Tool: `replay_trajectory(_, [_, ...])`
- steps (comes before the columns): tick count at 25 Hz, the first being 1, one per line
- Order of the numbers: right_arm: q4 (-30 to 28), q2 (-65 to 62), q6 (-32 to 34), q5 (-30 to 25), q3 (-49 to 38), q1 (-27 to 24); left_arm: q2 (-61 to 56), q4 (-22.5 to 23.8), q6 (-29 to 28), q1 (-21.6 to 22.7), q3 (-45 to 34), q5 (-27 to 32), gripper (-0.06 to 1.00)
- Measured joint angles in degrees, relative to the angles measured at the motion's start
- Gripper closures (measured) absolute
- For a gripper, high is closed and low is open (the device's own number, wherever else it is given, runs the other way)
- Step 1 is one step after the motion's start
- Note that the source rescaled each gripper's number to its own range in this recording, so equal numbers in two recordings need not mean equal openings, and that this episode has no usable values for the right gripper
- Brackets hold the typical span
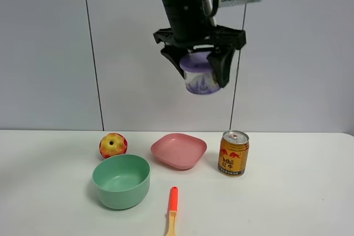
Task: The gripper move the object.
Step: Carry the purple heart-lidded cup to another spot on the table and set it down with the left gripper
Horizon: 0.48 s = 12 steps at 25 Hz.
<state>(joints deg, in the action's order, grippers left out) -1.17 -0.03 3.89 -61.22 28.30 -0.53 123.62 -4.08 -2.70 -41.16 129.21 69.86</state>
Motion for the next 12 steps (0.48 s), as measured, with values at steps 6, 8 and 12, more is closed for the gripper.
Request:
replay_trajectory(6, [0.0,0.0,0.0,0.0,0.0,0.0,-6.5,-0.1,-5.9,4.6,-10.0,-0.1,0.94])
replay_trajectory(8, [0.0,0.0,0.0,0.0,0.0,0.0,-8.5,-0.1,-8.1,5.8,-15.6,-0.1,0.94])
replay_trajectory(12, [0.0,0.0,0.0,0.0,0.0,0.0,-12.5,-0.2,-13.5,8.1,-25.5,-0.1,0.94])
